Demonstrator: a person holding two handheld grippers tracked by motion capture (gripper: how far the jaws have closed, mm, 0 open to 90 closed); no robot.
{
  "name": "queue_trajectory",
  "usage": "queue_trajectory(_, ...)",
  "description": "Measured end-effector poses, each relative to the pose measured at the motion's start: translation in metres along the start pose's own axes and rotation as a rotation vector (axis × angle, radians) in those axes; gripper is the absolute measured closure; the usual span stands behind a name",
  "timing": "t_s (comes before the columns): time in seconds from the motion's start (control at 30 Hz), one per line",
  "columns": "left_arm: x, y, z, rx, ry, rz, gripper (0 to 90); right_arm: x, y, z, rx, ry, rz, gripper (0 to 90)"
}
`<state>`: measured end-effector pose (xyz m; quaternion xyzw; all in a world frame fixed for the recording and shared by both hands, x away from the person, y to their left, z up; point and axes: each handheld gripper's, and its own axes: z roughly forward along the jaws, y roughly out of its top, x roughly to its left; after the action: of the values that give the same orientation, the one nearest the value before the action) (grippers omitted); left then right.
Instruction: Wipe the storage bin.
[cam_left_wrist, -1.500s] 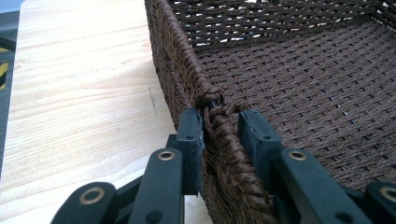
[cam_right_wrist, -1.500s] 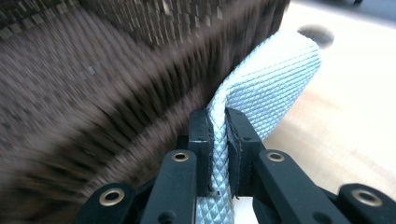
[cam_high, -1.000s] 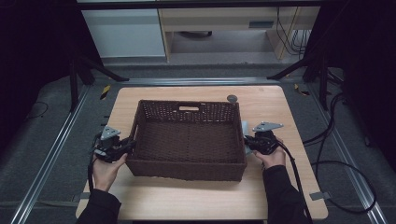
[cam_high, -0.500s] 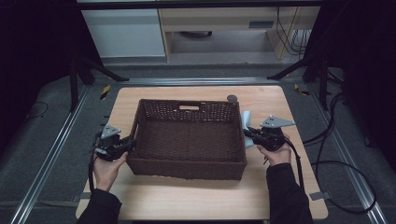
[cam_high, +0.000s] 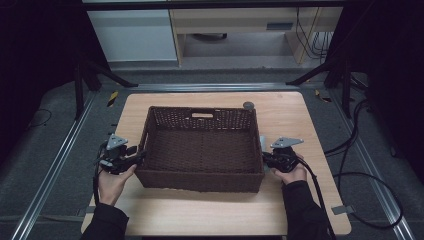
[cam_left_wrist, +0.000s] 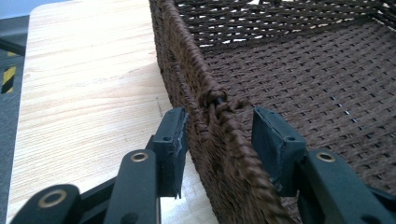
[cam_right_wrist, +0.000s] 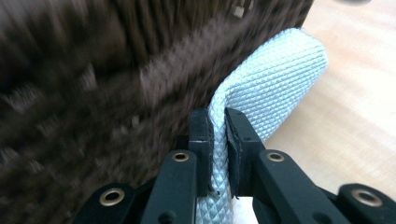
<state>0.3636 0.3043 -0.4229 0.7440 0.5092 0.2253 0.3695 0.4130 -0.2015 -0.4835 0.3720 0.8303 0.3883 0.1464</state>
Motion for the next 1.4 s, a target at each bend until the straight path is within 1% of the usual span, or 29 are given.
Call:
queue_trajectory(0.03,-0.001,-0.001,0.000,0.010,-0.012,0.007,59.8,0.000,-0.003,0.004,0.023,0.005,0.000,82.2)
queue_trajectory(0.1,-0.001,-0.002,0.001,0.013,-0.025,0.004,64.9,0.000,-0.003,0.002,0.016,0.010,0.005,82.1)
queue_trajectory(0.13,-0.001,-0.002,0.001,0.013,-0.025,0.004,66.4,0.000,-0.003,0.002,0.016,0.010,0.005,82.1)
queue_trajectory(0.17,-0.002,-0.002,0.002,0.015,-0.011,0.010,67.6,0.001,0.001,-0.005,-0.019,0.011,0.006,82.1)
queue_trajectory(0.23,-0.003,-0.002,0.002,0.011,-0.002,0.010,68.6,0.000,0.006,-0.014,-0.072,0.010,0.012,82.1)
queue_trajectory(0.3,-0.003,-0.002,0.002,0.004,0.010,0.018,69.3,0.001,0.012,-0.026,-0.131,0.003,0.010,82.1)
queue_trajectory(0.33,-0.003,-0.002,0.002,0.004,0.010,0.018,69.5,0.001,0.012,-0.026,-0.131,0.003,0.010,82.1)
queue_trajectory(0.43,-0.004,-0.002,0.002,0.002,0.016,0.020,69.7,0.004,0.021,-0.043,-0.200,-0.005,-0.012,82.2)
queue_trajectory(0.47,-0.004,-0.002,0.002,0.002,0.016,0.020,69.8,0.004,0.021,-0.043,-0.200,-0.005,-0.012,82.2)
queue_trajectory(0.5,-0.004,-0.002,0.002,0.004,0.014,0.015,69.9,0.006,0.021,-0.044,-0.197,-0.005,-0.023,82.2)
queue_trajectory(0.57,-0.004,-0.002,0.002,0.004,0.015,0.015,69.9,0.007,0.020,-0.043,-0.188,-0.003,-0.024,82.2)
queue_trajectory(0.67,-0.004,-0.002,0.002,0.003,0.015,0.012,69.9,0.007,0.013,-0.035,-0.143,0.002,-0.022,82.2)
queue_trajectory(0.7,-0.004,-0.002,0.003,-0.001,0.018,0.013,69.9,0.006,0.008,-0.029,-0.113,0.002,-0.017,82.1)
queue_trajectory(0.73,-0.004,-0.002,0.003,-0.001,0.018,0.013,70.0,0.006,0.008,-0.029,-0.113,0.002,-0.017,82.1)
queue_trajectory(0.8,-0.004,0.000,0.005,0.000,0.018,0.007,70.0,0.006,-0.002,-0.019,-0.067,0.010,0.003,82.2)
queue_trajectory(0.9,-0.004,0.001,0.006,-0.002,0.019,0.004,69.9,0.007,-0.008,-0.010,-0.015,0.016,0.006,82.1)
queue_trajectory(0.97,-0.004,0.001,0.007,-0.002,0.017,0.003,69.9,0.007,-0.009,-0.008,0.006,0.014,-0.002,82.0)
queue_trajectory(1.03,-0.003,0.002,0.008,-0.007,0.018,0.005,69.8,0.007,-0.008,-0.010,0.002,0.013,-0.011,82.0)
queue_trajectory(1.07,-0.003,0.002,0.008,-0.007,0.017,0.004,69.7,0.008,-0.002,-0.020,-0.049,0.014,-0.012,82.0)
queue_trajectory(1.1,-0.003,0.002,0.008,-0.007,0.017,0.004,69.7,0.008,-0.002,-0.020,-0.049,0.014,-0.012,82.0)
queue_trajectory(1.13,-0.003,0.002,0.008,-0.006,0.018,0.006,69.7,0.008,0.000,-0.025,-0.078,0.012,-0.011,82.0)
queue_trajectory(1.17,-0.003,0.002,0.008,-0.003,0.020,0.008,69.7,0.009,0.009,-0.043,-0.166,0.008,-0.010,82.0)
queue_trajectory(1.2,-0.004,0.002,0.008,0.000,0.017,0.005,69.7,0.010,0.013,-0.050,-0.198,0.007,-0.016,82.0)
queue_trajectory(1.23,-0.004,0.002,0.008,0.000,0.017,0.005,69.8,0.011,0.015,-0.056,-0.214,0.003,-0.028,82.0)
queue_trajectory(1.27,-0.003,0.002,0.008,0.000,0.017,0.005,69.8,0.011,0.015,-0.056,-0.214,0.003,-0.028,82.0)
queue_trajectory(1.3,-0.004,0.002,0.008,-0.001,0.017,0.004,69.8,0.014,0.017,-0.060,-0.218,-0.008,-0.043,82.0)
queue_trajectory(1.33,-0.004,0.002,0.008,-0.001,0.017,0.004,69.7,0.016,0.018,-0.062,-0.218,-0.008,-0.055,82.1)
queue_trajectory(1.37,-0.004,0.002,0.008,0.000,0.017,0.004,69.7,0.018,0.017,-0.062,-0.208,-0.013,-0.073,82.1)
queue_trajectory(1.4,-0.004,0.002,0.008,0.000,0.017,0.005,69.7,0.019,0.015,-0.061,-0.196,-0.012,-0.076,82.1)
